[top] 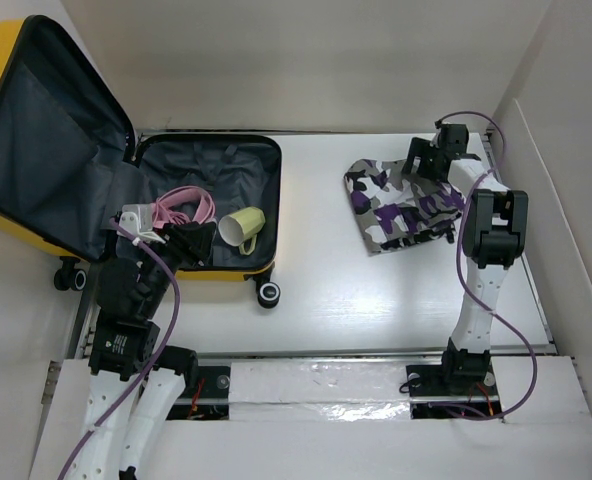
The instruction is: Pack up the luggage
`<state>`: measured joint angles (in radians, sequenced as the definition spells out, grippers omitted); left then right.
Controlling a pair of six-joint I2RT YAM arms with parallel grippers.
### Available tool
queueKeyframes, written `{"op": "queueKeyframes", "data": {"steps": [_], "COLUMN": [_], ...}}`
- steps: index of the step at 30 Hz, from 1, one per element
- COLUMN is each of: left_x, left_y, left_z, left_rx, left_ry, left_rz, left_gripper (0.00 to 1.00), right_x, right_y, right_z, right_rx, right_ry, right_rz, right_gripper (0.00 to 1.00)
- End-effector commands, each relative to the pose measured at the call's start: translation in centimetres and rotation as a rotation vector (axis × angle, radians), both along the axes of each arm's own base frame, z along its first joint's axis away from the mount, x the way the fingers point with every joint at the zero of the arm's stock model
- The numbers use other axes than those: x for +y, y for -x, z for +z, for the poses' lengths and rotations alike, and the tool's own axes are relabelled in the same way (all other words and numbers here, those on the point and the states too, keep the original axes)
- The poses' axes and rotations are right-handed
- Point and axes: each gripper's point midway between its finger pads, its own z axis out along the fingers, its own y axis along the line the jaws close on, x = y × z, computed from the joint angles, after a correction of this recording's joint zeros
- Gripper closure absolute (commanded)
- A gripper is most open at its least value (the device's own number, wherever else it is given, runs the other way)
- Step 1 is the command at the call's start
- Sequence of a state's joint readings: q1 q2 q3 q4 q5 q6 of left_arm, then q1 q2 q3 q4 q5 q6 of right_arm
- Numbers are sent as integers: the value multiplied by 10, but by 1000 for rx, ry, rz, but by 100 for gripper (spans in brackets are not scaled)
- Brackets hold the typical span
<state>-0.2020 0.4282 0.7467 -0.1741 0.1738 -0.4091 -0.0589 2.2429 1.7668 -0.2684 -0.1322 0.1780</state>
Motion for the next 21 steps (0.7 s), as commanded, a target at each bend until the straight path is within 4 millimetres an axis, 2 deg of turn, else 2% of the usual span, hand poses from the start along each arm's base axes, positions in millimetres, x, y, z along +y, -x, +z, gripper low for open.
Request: {"op": "queueKeyframes", "data": {"steps": [1, 4, 5, 7, 11, 14, 15, 16, 19, 21], "left_x": [-4, -5, -7, -12, -22, -28, -32, -39, -53, -57], "left_y": [5, 5, 6, 7, 7, -1, -6, -6, -16, -29], "left_z": [23, 22, 23, 23, 20, 14, 8, 7, -2, -13], "left_rx": [-81, -83, -86, -93, -84, -41, -14, -7, 61, 132], "left_ry": [21, 24, 29, 28, 17, 3, -10, -14, -27, -38], "left_rz": [-23, -31, -39, -65, -124, -149, -166, -208, -278, -287], "left_gripper": [56, 49, 47, 45, 44, 46, 47, 49, 50, 52], "right_x": [23, 24, 24, 26, 29, 36, 46, 49, 64, 67], "right_y": [35, 49, 49, 53, 70, 79, 88, 90, 97, 92], "right_z": [-19, -29, -22, -24, -27, -19, -25, -14, -6, 18], "right_rx": [137, 174, 154, 169, 209, 197, 213, 188, 164, 99], "right_ry": [-38, -41, -40, -17, 42, 91, 107, 124, 128, 113], "right_rz": [112, 127, 123, 126, 130, 142, 159, 167, 204, 199], "right_gripper": [6, 8, 8, 8, 9, 9, 10, 10, 8, 6]}}
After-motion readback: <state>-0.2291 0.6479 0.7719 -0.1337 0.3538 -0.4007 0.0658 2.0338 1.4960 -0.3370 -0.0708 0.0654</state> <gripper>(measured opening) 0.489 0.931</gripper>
